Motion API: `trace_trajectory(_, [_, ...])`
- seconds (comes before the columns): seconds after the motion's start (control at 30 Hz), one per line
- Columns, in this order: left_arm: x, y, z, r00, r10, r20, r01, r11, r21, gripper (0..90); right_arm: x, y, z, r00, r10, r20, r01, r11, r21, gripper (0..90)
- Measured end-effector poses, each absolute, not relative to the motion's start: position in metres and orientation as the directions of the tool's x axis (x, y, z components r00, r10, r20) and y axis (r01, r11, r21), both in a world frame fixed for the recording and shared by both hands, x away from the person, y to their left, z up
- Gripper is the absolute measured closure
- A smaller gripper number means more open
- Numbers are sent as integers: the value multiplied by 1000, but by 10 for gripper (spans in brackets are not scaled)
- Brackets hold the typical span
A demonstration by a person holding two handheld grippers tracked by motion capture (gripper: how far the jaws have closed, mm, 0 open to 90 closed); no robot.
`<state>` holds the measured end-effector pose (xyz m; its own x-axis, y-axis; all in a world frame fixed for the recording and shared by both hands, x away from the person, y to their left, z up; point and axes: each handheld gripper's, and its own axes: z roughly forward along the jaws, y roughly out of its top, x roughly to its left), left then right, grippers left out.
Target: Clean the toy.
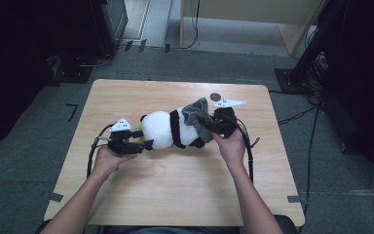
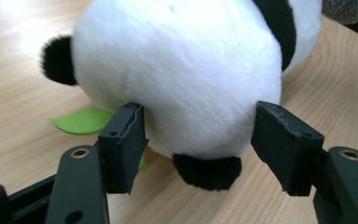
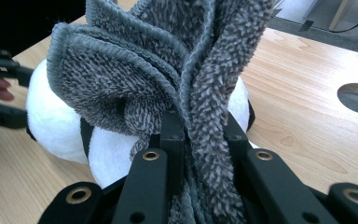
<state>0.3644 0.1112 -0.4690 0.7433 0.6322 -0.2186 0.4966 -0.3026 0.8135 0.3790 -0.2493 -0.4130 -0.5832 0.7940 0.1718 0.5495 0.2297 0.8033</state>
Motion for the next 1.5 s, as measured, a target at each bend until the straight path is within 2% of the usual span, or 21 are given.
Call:
trace_trajectory(0.17, [374,121,-453,773,603,-195,443,-294,847,362,381,-249,-412,-594,788,163,549,249,798,775])
trace_trajectory(0.47, [411,121,-437,800,565,-200,435,-317,843,317,385,-251,-413,-601,777,185,555,239,797,769])
trace_trajectory(0.63, [428,120,-437,805,550,-221,444,-312,840,297,386,-251,-414,-602,777,184,550,237,801,764])
trace_trajectory(0.9, [436,107,-447,842,495,-214,435,-389,812,277,389,-249,-413,-606,779,162,544,257,799,762])
trace_trajectory(1.03, [443,107,-460,831,491,-260,474,-384,792,169,390,-246,-415,-605,779,164,550,260,794,763])
trace_trajectory(1.17, [443,105,-466,851,469,-236,441,-394,807,99,391,-246,-417,-608,776,165,550,263,793,764])
trace_trajectory(1.3, [444,102,-473,853,457,-252,459,-426,780,73,393,-245,-419,-611,774,165,550,265,792,765])
trace_trajectory(1.5, [441,98,-477,871,437,-226,433,-463,773,72,391,-241,-420,-617,772,150,543,280,792,769])
